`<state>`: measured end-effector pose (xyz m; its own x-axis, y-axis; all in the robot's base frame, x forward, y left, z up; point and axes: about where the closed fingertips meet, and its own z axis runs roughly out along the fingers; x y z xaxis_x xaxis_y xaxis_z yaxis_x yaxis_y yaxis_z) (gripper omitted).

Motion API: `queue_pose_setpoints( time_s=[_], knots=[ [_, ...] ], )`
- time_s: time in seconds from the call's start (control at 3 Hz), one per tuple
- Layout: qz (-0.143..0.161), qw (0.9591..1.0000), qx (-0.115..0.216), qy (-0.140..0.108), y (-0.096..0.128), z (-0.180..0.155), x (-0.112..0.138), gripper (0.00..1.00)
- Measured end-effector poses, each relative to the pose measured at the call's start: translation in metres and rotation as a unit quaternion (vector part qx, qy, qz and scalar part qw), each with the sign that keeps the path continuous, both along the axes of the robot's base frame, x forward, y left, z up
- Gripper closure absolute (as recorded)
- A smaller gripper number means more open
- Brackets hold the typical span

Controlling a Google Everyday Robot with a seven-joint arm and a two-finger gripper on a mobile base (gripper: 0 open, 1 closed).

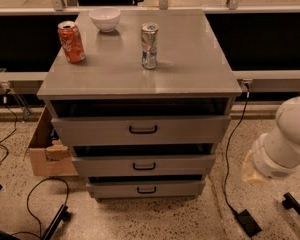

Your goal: Close top drawer

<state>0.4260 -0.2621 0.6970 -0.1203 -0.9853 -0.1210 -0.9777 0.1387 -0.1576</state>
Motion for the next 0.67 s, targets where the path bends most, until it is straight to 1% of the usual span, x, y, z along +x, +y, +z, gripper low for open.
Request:
queue_pose_setpoints(
  time_s=[0.33,0.67],
  knots=[
    [-0.075,0.9966,-0.033,0.008,-0.0591,0.0415,-0.0219,1.0],
    [-0.078,0.9963,-0.035,0.014,-0.062,0.0431,-0.0241,0.82]
  ],
)
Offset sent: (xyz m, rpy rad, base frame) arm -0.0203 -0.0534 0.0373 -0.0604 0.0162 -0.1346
